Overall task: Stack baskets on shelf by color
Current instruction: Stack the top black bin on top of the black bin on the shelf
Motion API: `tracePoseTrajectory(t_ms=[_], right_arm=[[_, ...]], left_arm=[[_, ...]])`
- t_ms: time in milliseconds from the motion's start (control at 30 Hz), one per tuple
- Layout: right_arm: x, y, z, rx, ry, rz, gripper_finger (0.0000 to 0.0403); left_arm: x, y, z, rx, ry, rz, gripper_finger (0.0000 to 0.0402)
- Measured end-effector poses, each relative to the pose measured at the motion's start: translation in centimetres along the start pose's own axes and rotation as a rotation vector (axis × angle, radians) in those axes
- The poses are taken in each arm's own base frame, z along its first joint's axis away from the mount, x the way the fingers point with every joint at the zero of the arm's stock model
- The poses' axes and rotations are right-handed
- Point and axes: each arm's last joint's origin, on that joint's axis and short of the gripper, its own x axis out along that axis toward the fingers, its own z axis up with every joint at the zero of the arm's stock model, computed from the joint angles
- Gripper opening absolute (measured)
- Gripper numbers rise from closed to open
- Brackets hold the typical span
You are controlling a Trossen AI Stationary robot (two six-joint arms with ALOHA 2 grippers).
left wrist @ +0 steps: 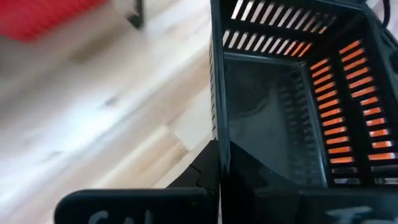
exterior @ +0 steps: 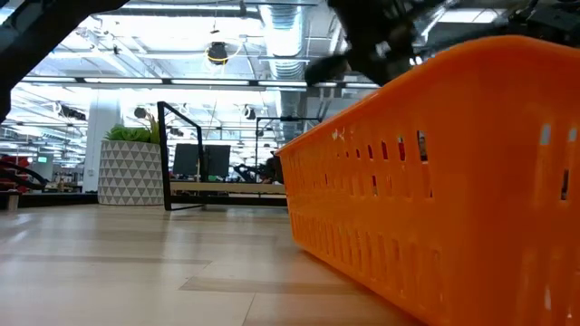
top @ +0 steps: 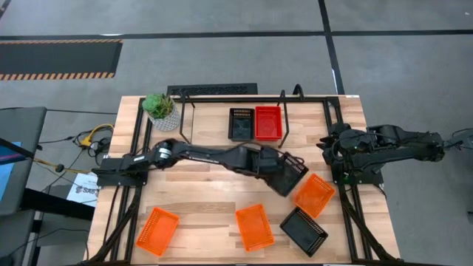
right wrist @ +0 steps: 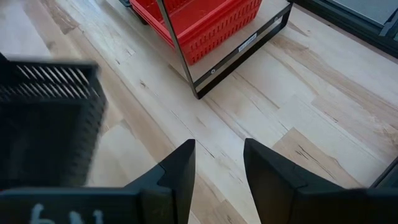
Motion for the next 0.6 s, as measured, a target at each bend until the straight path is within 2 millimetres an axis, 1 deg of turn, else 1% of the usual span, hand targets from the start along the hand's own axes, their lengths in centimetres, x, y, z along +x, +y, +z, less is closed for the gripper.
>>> tracePoseTrajectory(t_ms=[67, 133, 200, 300, 367, 467, 533, 600], right_arm=[[0.0, 0.0, 0.0, -0.001, 0.000, 0.000, 0.0159], [0.0, 0.0, 0.0, -0.003, 0.001, 0.000, 0.0159], [0.0, 0.0, 0.0, -0.003, 0.000, 0.000, 0.0159], [0.0, 0.0, 0.0, -0.003, 0.000, 0.000, 0.0159], [0.0, 0.0, 0.0, -0.003, 0.000, 0.000, 0.0159], [0.0, 0.0, 0.0, -0.003, 0.000, -0.001, 0.0159], [0.0, 0.0, 0.0, -0.003, -0.001, -0.001, 0.0159], [0.0, 0.0, 0.0, -0.003, 0.000, -0.001, 0.0159]], left_arm=[[-1.5, 0.4, 0.5, 0.022, -0.018, -0.002, 0.0000], [-3.2, 1.3, 0.8, 0.026, -0.007, 0.029, 0.0000], [-5.5, 2.1, 1.5, -0.001, -0.016, 0.055, 0.0000], [-8.5, 3.4, 2.3, -0.049, -0.096, 0.143, 0.0000], [-10.2, 4.4, 2.7, -0.088, -0.183, 0.226, 0.0000], [-12.4, 6.0, 3.2, -0.156, -0.306, 0.347, 0.0000], [-13.3, 7.1, 3.7, -0.215, -0.378, 0.415, 0.0000], [-13.6, 8.3, 4.1, -0.273, -0.435, 0.489, 0.0000]])
